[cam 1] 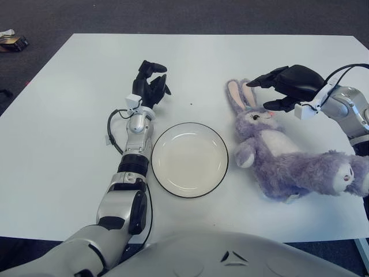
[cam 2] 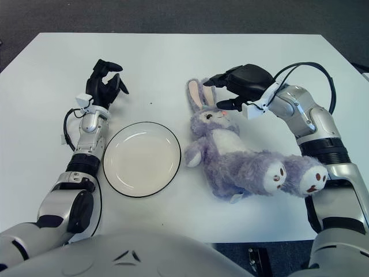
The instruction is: Put the doll into the plate.
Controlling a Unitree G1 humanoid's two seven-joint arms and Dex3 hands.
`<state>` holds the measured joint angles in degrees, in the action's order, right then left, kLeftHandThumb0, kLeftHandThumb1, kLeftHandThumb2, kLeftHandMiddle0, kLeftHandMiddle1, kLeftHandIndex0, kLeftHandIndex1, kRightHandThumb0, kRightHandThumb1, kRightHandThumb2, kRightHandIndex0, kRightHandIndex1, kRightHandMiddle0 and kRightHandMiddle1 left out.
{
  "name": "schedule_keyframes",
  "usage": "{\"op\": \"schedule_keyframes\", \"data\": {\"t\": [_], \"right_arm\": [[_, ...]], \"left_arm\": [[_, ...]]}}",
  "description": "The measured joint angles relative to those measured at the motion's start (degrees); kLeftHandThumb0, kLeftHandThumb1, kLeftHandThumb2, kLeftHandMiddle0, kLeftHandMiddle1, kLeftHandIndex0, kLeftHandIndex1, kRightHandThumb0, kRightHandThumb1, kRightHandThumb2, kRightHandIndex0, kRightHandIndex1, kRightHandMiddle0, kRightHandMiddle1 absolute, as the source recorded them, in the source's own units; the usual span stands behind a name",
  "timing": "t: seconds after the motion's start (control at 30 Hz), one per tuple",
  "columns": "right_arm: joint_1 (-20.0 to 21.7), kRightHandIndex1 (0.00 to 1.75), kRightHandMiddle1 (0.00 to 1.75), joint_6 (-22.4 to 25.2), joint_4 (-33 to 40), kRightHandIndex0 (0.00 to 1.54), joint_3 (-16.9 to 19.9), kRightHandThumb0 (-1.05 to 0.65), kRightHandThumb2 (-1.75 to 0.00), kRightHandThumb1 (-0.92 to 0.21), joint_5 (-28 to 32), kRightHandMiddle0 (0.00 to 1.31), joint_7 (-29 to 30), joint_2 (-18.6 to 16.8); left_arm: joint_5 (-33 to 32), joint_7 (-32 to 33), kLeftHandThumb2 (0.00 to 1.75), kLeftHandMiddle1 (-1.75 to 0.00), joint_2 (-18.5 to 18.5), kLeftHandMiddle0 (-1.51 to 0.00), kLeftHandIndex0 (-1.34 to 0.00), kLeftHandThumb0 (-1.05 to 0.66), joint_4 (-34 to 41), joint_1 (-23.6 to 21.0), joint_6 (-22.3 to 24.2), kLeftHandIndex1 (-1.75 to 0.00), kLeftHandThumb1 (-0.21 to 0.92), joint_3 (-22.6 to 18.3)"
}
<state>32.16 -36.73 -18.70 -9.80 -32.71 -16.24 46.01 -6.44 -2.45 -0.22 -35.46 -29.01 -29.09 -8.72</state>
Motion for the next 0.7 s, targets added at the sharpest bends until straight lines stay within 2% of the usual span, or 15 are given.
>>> {"op": "schedule_keyframes", "data": {"t": [0.07,0.17,0.27,0.4,0.47,0.7], "right_arm": [[-1.13,0.02,0.11,1.99,1.59,0.64,1.76,-0.55,-0.91,-0.92,4.60,0.57,-1.03,-0.65],[-3.40,0.04,0.16,6.49,5.30,0.78,5.55,-0.53,-0.89,-0.92,11.30,0.67,-1.63,-2.27],[-5.38,0.05,0.17,11.06,9.70,0.83,9.11,-0.52,-0.88,-0.92,16.68,0.70,-1.60,-4.11],[-6.49,0.06,0.19,13.75,12.52,0.87,10.59,-0.50,-0.85,-0.92,18.38,0.73,-1.80,-4.54],[-7.40,0.05,0.25,16.66,14.12,0.92,12.00,-0.46,-0.79,-0.92,23.43,0.73,-3.16,-5.64],[-9.10,0.03,0.27,26.06,18.88,0.92,16.27,-0.44,-0.74,-0.92,39.16,0.68,-8.85,-8.30]], "left_arm": [[0.00,0.02,0.30,-1.75,-0.12,-0.92,-0.44,-0.36,0.06,0.02,0.00,-1.50,0.92,0.01],[-0.01,0.15,0.29,-1.75,-0.32,-0.92,-0.44,-0.36,0.35,0.15,0.00,-1.49,0.92,0.00],[-0.01,0.29,0.29,-1.75,-0.44,-0.92,-0.45,-0.36,0.72,0.28,0.01,-1.49,0.92,-0.04],[-0.01,0.31,0.29,-1.75,-0.44,-0.92,-0.45,-0.36,1.02,0.28,0.01,-1.49,0.92,-0.04],[-0.05,0.28,0.29,-1.75,-0.48,-0.92,-0.45,-0.36,1.01,0.26,0.03,-1.49,0.92,-0.04],[-0.27,0.19,0.29,-1.75,-0.58,-0.91,-0.45,-0.36,0.26,0.02,0.08,-1.49,0.92,-0.17]]}}
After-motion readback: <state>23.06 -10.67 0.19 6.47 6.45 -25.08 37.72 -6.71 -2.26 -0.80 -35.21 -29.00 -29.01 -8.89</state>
